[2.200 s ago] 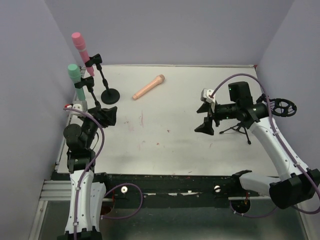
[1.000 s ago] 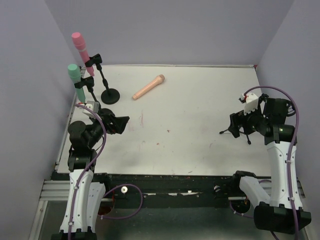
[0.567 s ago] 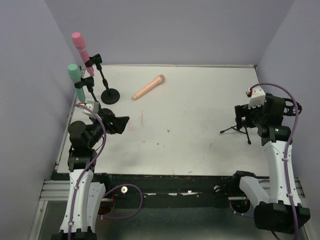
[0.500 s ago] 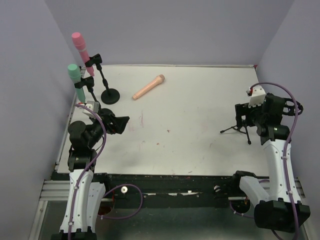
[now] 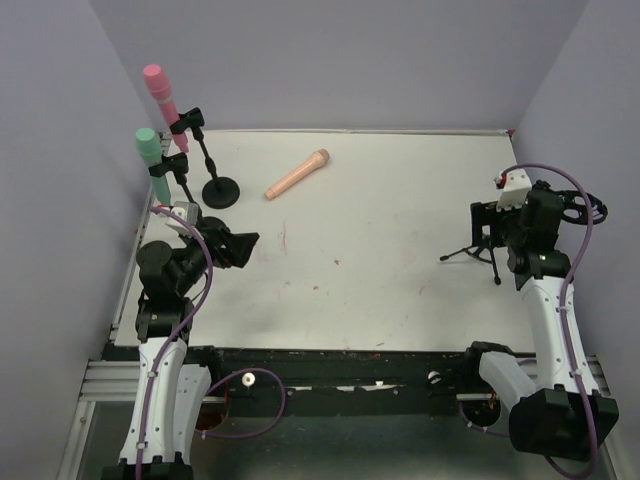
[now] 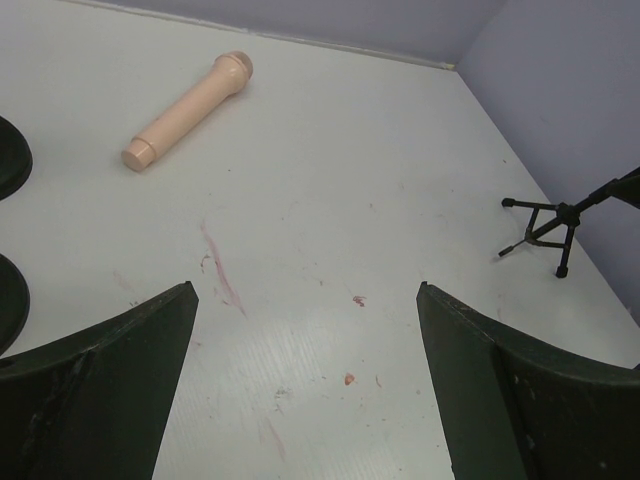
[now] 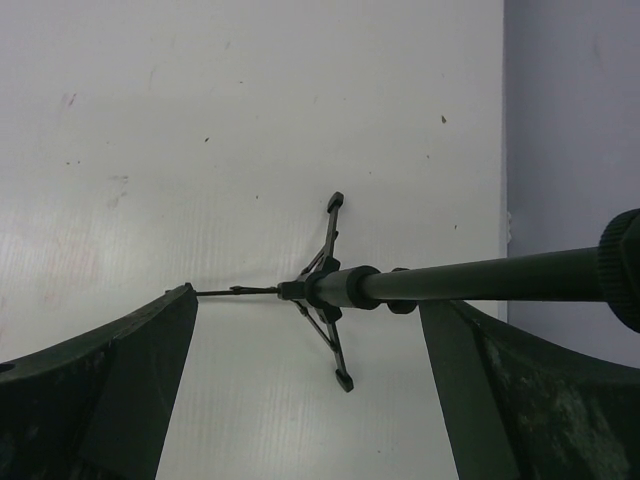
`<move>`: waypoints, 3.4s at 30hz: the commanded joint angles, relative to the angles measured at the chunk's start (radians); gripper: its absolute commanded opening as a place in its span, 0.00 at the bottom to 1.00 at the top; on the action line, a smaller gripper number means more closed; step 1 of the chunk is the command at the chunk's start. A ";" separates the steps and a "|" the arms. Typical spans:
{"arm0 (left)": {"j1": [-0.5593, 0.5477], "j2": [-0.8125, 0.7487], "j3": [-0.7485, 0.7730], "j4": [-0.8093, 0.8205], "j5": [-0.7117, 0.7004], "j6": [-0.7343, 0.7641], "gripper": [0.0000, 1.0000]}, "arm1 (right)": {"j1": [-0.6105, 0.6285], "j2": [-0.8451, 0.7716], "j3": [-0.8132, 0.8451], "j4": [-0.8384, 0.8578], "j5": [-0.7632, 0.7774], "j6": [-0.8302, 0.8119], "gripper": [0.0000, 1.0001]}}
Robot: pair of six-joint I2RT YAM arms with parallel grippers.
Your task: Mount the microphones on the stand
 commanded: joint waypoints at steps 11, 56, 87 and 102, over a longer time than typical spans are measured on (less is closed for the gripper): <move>-0.003 0.006 0.028 -0.017 0.019 -0.007 0.99 | -0.006 0.048 -0.093 0.206 -0.044 -0.015 0.93; -0.001 0.038 -0.021 0.166 0.172 -0.030 0.99 | 0.599 0.462 0.277 0.107 -0.393 -0.242 0.14; -0.006 0.056 -0.030 0.169 0.171 -0.033 0.99 | 0.470 0.183 0.008 -0.043 -0.485 -0.333 0.94; -0.107 0.044 -0.013 0.092 0.112 0.036 0.99 | 0.393 0.066 -0.029 -0.217 -0.569 -0.454 1.00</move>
